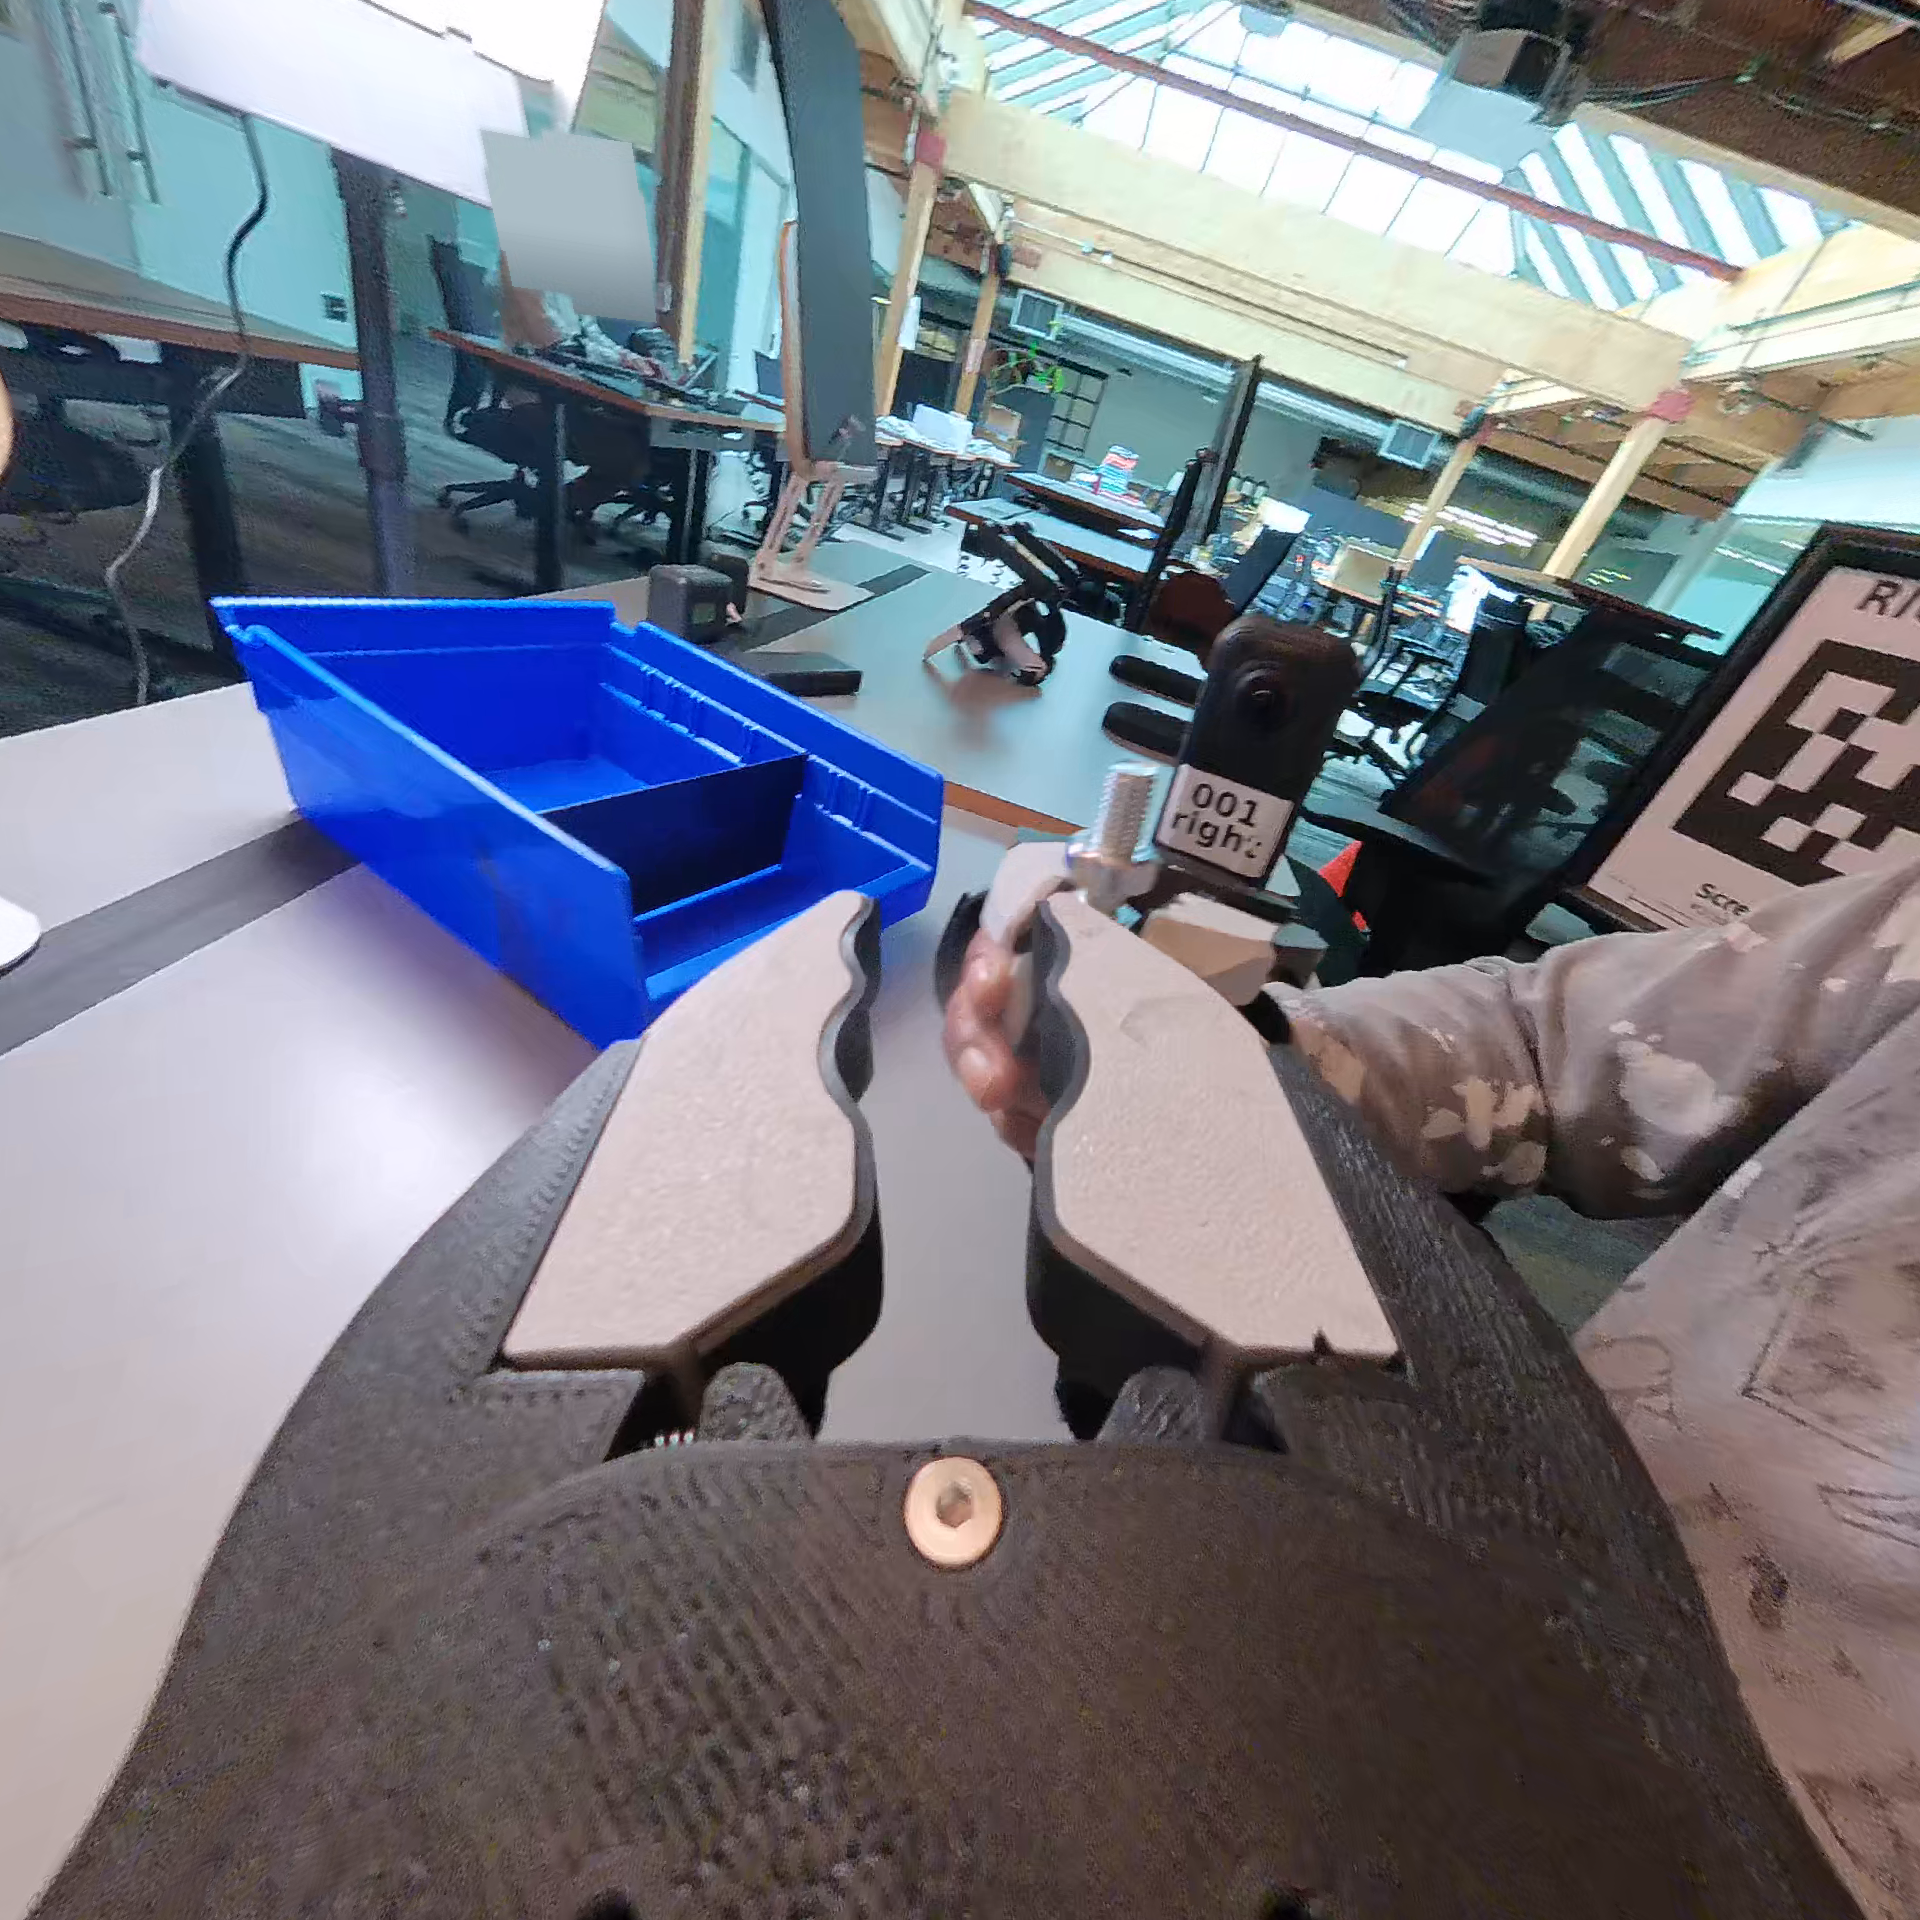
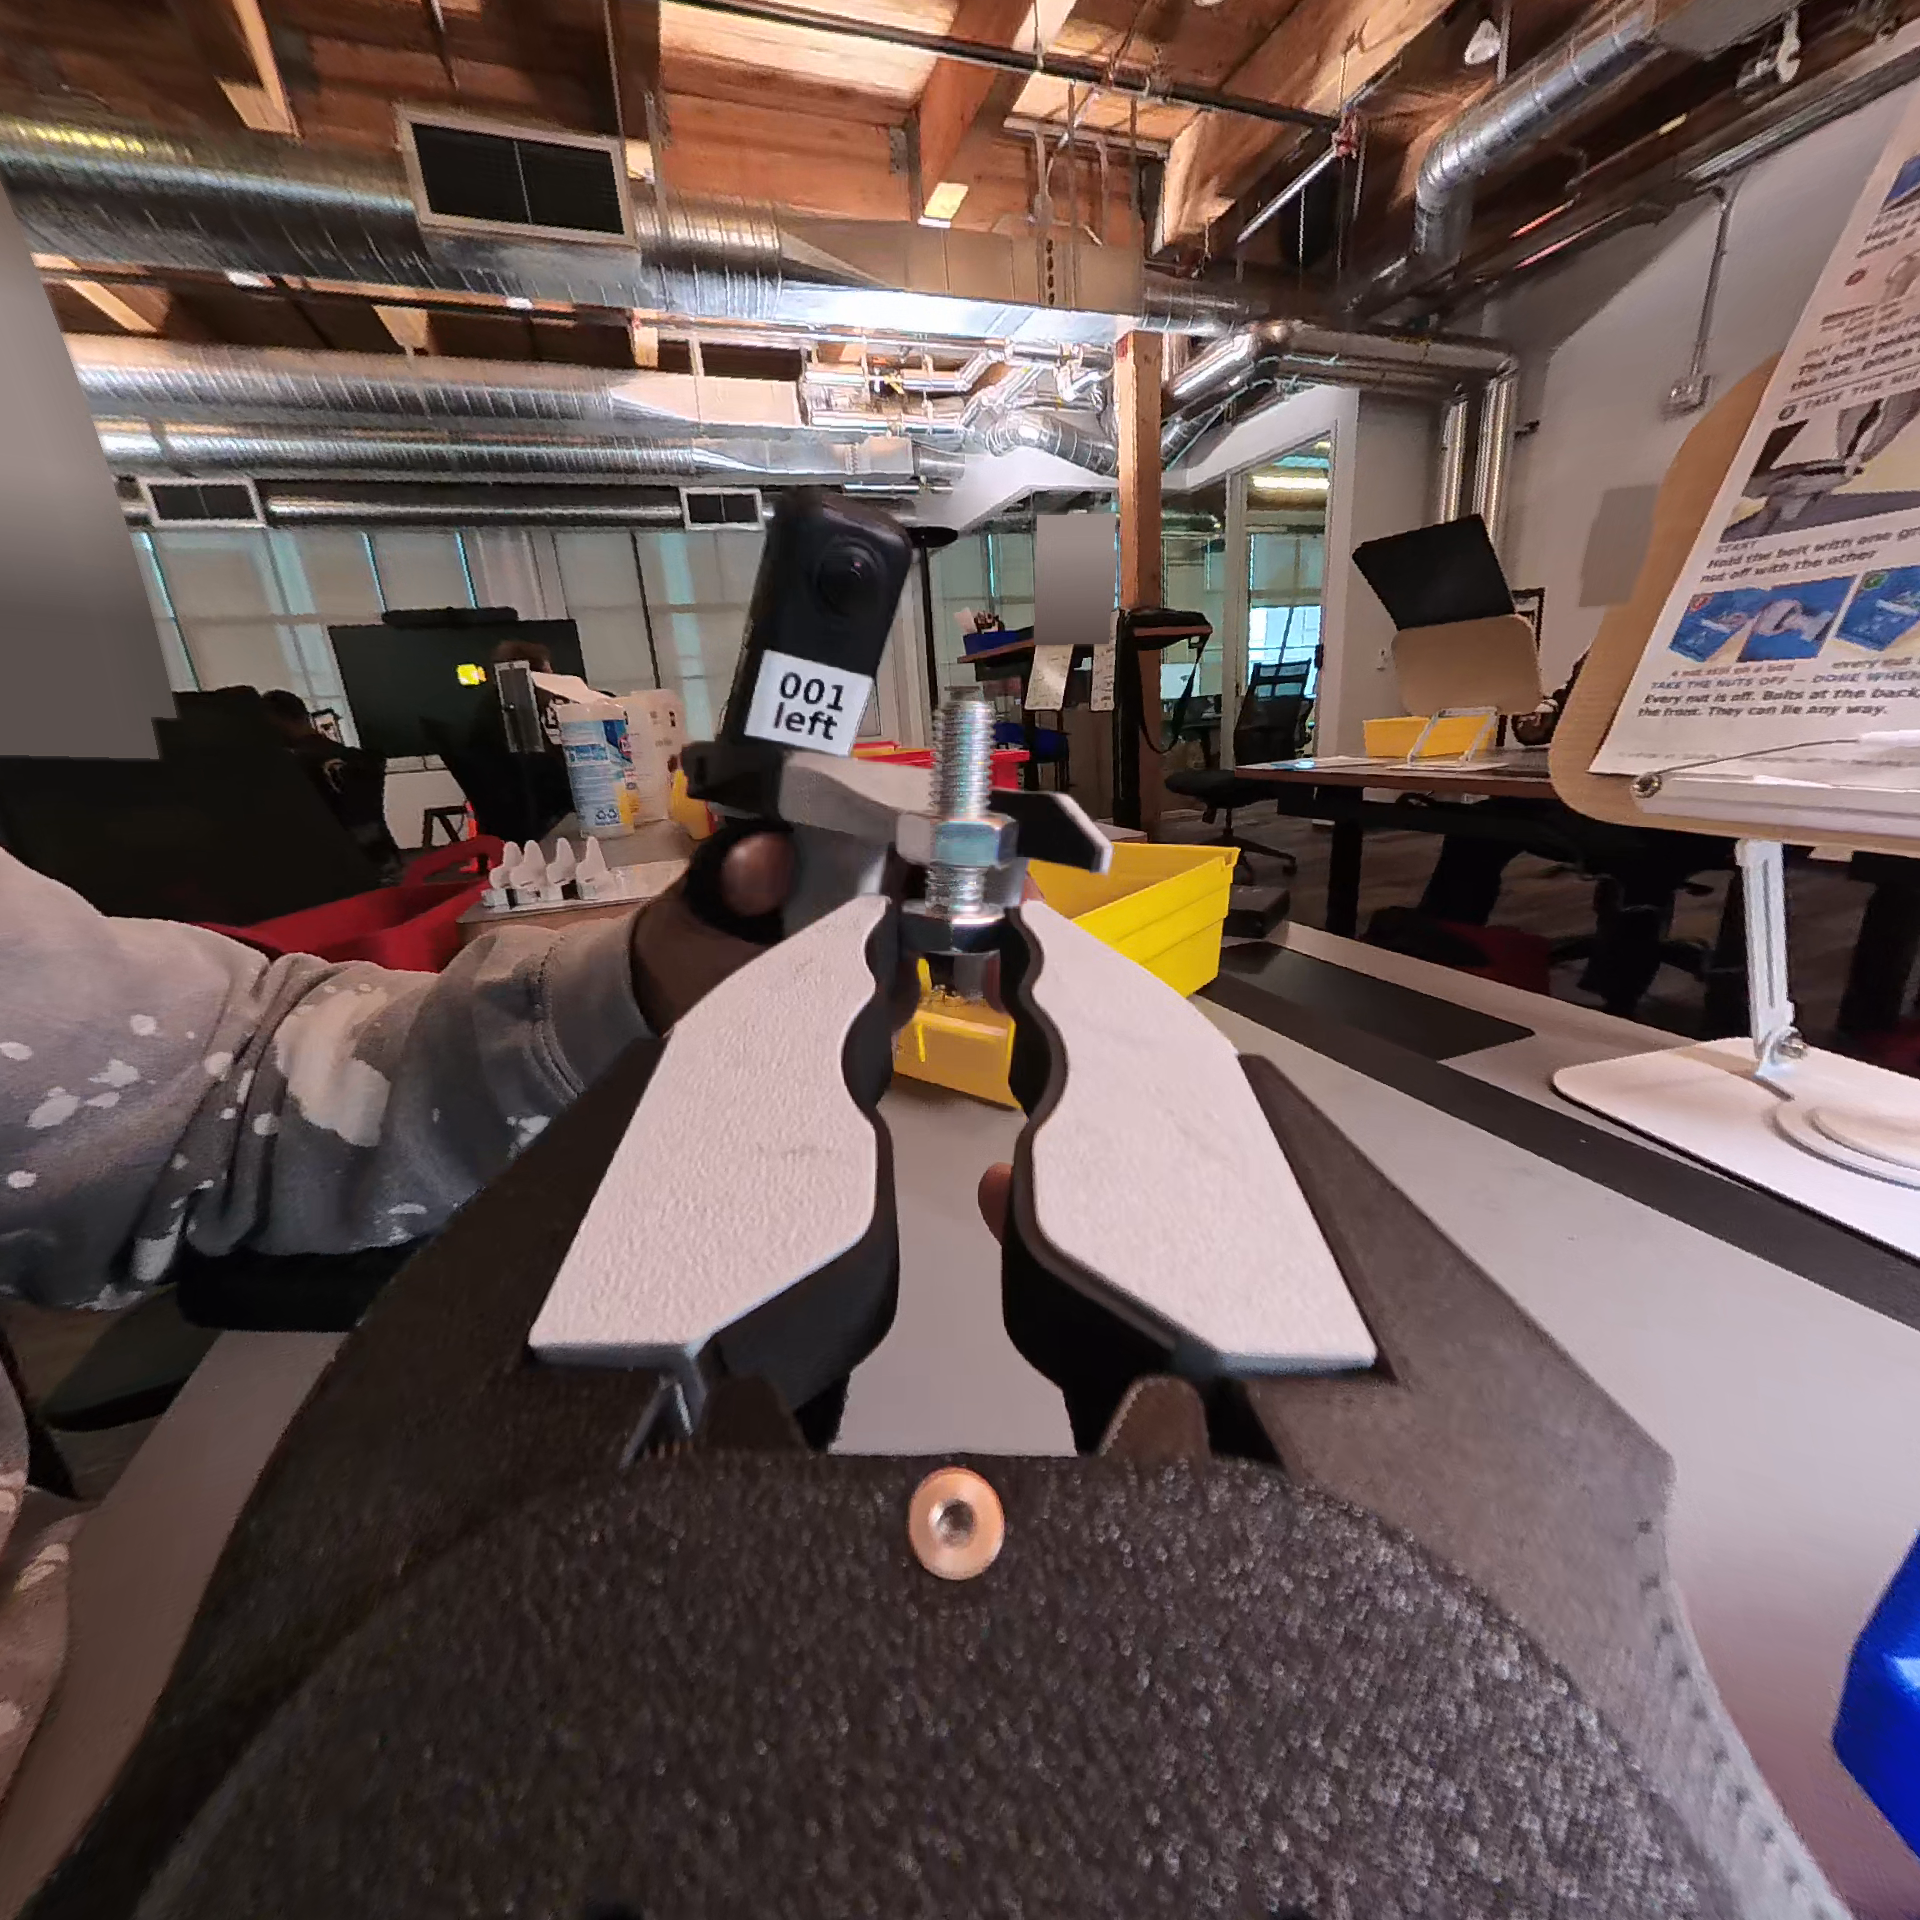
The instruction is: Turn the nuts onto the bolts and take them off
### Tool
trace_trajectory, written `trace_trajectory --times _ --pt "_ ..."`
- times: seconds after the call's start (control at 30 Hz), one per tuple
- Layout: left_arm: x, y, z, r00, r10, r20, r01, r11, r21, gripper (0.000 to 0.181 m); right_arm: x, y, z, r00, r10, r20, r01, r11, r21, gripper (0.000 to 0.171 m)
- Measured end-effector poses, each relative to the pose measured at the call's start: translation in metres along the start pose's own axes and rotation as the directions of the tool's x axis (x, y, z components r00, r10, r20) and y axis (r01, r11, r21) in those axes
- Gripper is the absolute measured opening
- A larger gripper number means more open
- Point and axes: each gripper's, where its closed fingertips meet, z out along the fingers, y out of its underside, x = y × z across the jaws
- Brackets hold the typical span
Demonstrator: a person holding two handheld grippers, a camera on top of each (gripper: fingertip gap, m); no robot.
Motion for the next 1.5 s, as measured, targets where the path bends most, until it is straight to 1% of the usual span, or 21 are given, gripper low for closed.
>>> trace_trajectory --times 0.13,0.23,0.27,0.3,0.33,0.4,0.47,0.6,0.67,0.77,0.8,0.83,0.87,0.93,1.1,1.2,1.3,1.33,1.37,1.4,1.5 --pt "0.02 0.0 0.006 0.997 0.018 -0.081 -0.018 1.0 0.001 0.037 0.001 0.007 0.003 1.0 -0.006 -0.017 0.006 0.999 -0.035 0.018" --pt "0.017 0.005 0.009 0.998 0.048 -0.046 -0.049 0.999 -0.022 0.036 -0.001 0.008 0.004 1.0 -0.01 -0.013 0.01 0.999 -0.04 0.018" --pt "0.011 0.004 0.008 0.999 0.047 -0.02 -0.047 0.999 -0.026 0.026 0.0 0.008 0.003 1.0 -0.004 -0.018 0.003 0.999 -0.035 0.018" --pt "-0.002 0.004 0.004 0.997 0.06 0.055 -0.059 0.998 -0.035 0.015 -0.001 0.004 0.001 1.0 0.007 0.006 -0.007 1.0 -0.011 0.018" --pt "-0.009 0.005 0.001 0.994 0.073 0.082 -0.07 0.997 -0.039 0.015 -0.002 0.001 0.0 1.0 0.018 0.012 -0.018 1.0 0.002 0.018" --pt "-0.009 0.004 -0.001 0.997 0.039 0.062 -0.037 0.999 -0.03 0.02 -0.001 -0.002 -0.001 1.0 -0.006 0.002 0.006 1.0 0.002 0.018" --pt "-0.004 0.003 0.0 0.998 0.039 0.04 -0.038 0.999 -0.023 0.025 0.001 0.0 0.0 1.0 0.002 -0.005 -0.002 1.0 -0.005 0.018" --pt "0.015 0.002 0.007 0.998 0.03 -0.05 -0.03 1.0 -0.007 0.034 0.002 0.007 0.002 1.0 0.001 -0.02 -0.001 0.999 -0.035 0.018" --pt "0.02 0.004 0.01 0.998 0.033 -0.061 -0.034 0.999 -0.017 0.035 0.0 0.008 0.004 1.0 -0.005 -0.017 0.004 0.999 -0.042 0.018" --pt "0.012 0.007 0.009 0.998 0.051 -0.022 -0.052 0.998 -0.045 0.032 0.0 0.008 0.004 1.0 0.0 -0.021 -0.001 0.999 -0.037 0.018" --pt "-0.004 0.009 0.006 0.996 0.061 0.07 -0.056 0.996 -0.072 0.014 0.001 0.006 0.002 1.0 0.012 -0.007 -0.012 1.0 -0.017 0.018" --pt "-0.015 0.011 0.002 0.988 0.095 0.124 -0.085 0.993 -0.086 0.017 -0.001 0.001 0.0 0.999 0.031 0.014 -0.031 0.999 0.008 0.018" --pt "-0.018 0.012 0.0 0.989 0.078 0.124 -0.069 0.994 -0.08 0.018 -0.002 -0.003 -0.001 1.0 0.025 0.013 -0.025 1.0 0.016 0.018" --pt "-0.016 0.01 -0.002 0.996 0.013 0.085 -0.009 0.999 -0.053 0.023 -0.002 -0.005 0.0 1.0 -0.006 0.004 0.006 1.0 0.009 0.018" --pt "0.006 0.003 0.004 0.999 0.032 -0.011 -0.032 0.999 -0.012 0.03 0.005 0.005 0.0 1.0 0.005 -0.031 -0.006 0.999 -0.033 0.018" --pt "0.018 0.006 0.009 0.998 0.03 -0.051 -0.031 0.999 -0.022 0.034 0.004 0.009 0.003 1.0 -0.002 -0.03 0.0 0.999 -0.05 0.018" --pt "0.013 0.009 0.01 0.998 0.061 -0.011 -0.062 0.997 -0.049 0.031 0.002 0.009 0.004 1.0 -0.004 -0.028 0.002 0.999 -0.052 0.018" --pt "0.003 0.009 0.008 0.997 0.062 0.055 -0.059 0.996 -0.06 0.017 0.004 0.008 0.002 1.0 0.002 -0.029 -0.004 0.999 -0.04 0.018" --pt "-0.008 0.009 0.004 0.989 0.092 0.119 -0.084 0.994 -0.07 0.015 0.002 0.004 0.0 1.0 0.013 -0.007 -0.013 1.0 -0.02 0.018" --pt "-0.012 0.008 0.001 0.985 0.101 0.137 -0.092 0.993 -0.067 0.015 0.002 0.002 0.0 1.0 0.012 -0.009 -0.012 1.0 -0.014 0.018" --pt "-0.013 0.003 -0.002 0.991 0.054 0.122 -0.05 0.998 -0.035 0.017 0.004 0.001 -0.001 1.0 -0.007 -0.025 0.007 1.0 -0.026 0.018"
